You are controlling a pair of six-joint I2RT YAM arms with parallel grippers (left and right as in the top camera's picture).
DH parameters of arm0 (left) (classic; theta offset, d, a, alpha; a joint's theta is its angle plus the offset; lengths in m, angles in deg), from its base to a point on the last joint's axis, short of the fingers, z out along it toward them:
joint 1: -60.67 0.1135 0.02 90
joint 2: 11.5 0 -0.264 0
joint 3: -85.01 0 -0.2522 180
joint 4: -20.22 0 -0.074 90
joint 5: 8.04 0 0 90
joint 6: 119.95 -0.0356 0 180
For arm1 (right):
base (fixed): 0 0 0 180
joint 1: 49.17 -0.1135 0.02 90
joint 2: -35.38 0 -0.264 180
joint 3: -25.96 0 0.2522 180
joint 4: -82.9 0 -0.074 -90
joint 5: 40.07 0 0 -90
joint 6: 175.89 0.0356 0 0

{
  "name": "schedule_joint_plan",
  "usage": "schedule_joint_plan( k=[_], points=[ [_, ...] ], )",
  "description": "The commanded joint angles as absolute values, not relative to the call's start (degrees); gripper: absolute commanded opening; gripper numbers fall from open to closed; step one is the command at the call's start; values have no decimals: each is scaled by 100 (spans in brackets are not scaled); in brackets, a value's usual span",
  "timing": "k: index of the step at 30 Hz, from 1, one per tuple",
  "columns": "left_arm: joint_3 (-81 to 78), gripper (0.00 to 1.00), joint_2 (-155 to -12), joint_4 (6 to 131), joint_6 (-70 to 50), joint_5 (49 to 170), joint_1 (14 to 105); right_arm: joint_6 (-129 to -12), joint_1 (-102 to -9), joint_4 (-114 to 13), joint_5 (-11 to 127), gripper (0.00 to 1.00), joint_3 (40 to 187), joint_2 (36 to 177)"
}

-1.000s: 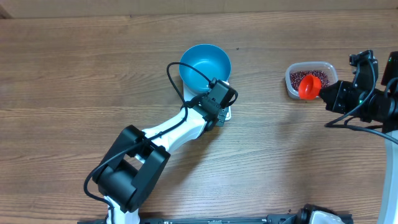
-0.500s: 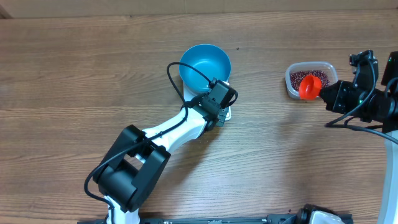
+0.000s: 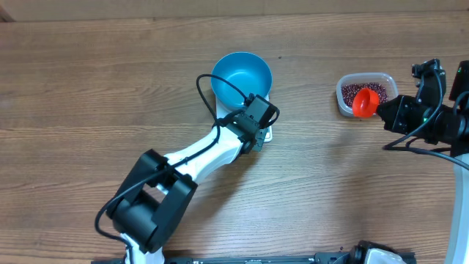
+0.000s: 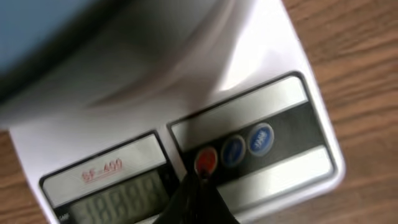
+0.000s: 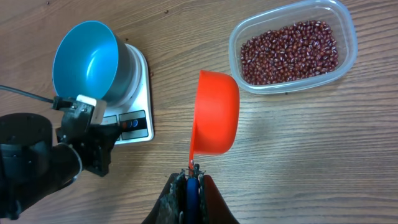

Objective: Scoop item into bowl and weigh 150g on scale

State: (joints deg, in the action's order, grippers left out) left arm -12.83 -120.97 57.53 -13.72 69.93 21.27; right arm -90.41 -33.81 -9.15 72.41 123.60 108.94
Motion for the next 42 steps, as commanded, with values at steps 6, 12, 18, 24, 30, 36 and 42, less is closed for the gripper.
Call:
schedule_joint_plan(
  k=[6,12,18,24,30,36,42],
  points=[
    [-1095,4,-10650,5932,-1682,7887,2109,-9069,-3362,-939,7244,4,12454,10859],
    [-1095,4,-9642,6540,-2017,8012,2140,-9062,-3362,-952,7248,4,12454,10859],
    [-1095,4,-8958,7200,-2351,8005,2356,-9047,-3366,-967,7447,4,12454,10859],
    [-1095,4,-8652,7742,-2404,8064,2831,-9047,-3366,-971,7569,4,12454,10859],
    [-1095,4,-8333,7797,-3285,8939,3353,-9047,-3366,-971,7567,4,12454,10859],
    [-1095,4,-8182,7792,-3827,9301,3989,-9049,-3366,-888,7565,4,12454,10859],
    [-1095,4,-8189,7982,-4681,10082,4592,-9049,-3366,-818,7561,4,12454,10859]
  ],
)
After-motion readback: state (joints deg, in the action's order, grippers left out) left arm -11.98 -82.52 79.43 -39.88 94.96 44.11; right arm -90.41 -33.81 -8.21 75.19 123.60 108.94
